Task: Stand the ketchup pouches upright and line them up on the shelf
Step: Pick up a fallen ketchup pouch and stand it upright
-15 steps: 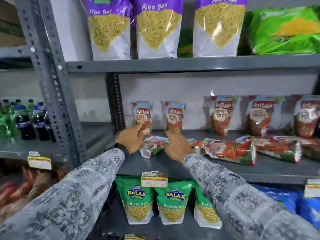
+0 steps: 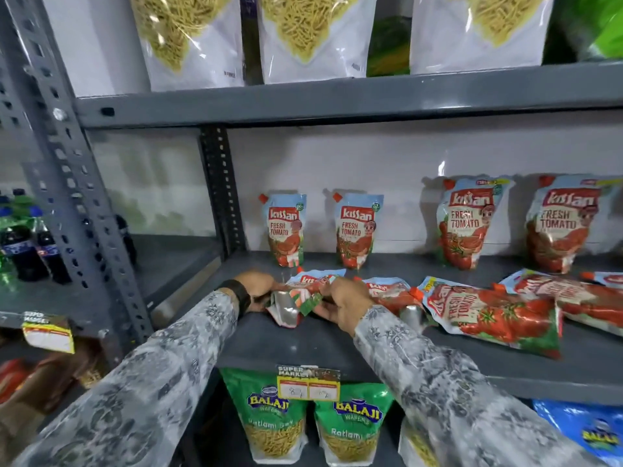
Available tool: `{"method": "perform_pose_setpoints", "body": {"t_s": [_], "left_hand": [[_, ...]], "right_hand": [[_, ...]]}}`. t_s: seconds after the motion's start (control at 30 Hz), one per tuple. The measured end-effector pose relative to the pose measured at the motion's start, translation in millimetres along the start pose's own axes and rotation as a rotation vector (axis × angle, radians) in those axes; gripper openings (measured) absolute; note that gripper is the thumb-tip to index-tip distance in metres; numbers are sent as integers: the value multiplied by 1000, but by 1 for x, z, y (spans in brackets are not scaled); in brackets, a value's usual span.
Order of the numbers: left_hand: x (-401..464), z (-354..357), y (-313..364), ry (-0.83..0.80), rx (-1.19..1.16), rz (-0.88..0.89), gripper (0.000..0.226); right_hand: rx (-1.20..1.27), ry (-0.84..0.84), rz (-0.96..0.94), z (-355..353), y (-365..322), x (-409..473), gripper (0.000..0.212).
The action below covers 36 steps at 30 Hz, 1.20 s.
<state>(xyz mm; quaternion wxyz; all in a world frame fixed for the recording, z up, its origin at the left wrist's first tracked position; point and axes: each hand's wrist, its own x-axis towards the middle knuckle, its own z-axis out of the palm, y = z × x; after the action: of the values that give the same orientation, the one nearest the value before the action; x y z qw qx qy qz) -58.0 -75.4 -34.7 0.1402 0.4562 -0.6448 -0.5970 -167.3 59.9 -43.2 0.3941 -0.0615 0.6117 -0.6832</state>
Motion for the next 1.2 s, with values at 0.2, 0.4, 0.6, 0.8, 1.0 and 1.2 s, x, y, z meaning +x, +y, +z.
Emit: {"method": "perform_pose_setpoints", "body": {"t_s": [0.2, 0.4, 0.6, 0.8, 1.0, 1.2], "left_hand": [[-7, -25, 11, 45, -224, 168, 17], [-7, -37, 22, 322, -284, 576, 17], [8, -38, -18, 393, -303, 590, 15], [14, -39, -38, 361, -358, 547, 7], [5, -42, -41, 410, -325, 552, 17], [-39, -21, -42, 622, -301, 793, 13]], "right_hand": [[-88, -124, -180, 9, -29, -7, 14], [-54, -34, -464, 38, -43, 16, 11], [-122, 15, -530, 51, -8, 44, 29], [-170, 79, -558, 57, 9, 48, 26], [-114, 18, -550, 45, 8, 30, 26], [-246, -12, -694, 2, -33, -11, 31]]}}
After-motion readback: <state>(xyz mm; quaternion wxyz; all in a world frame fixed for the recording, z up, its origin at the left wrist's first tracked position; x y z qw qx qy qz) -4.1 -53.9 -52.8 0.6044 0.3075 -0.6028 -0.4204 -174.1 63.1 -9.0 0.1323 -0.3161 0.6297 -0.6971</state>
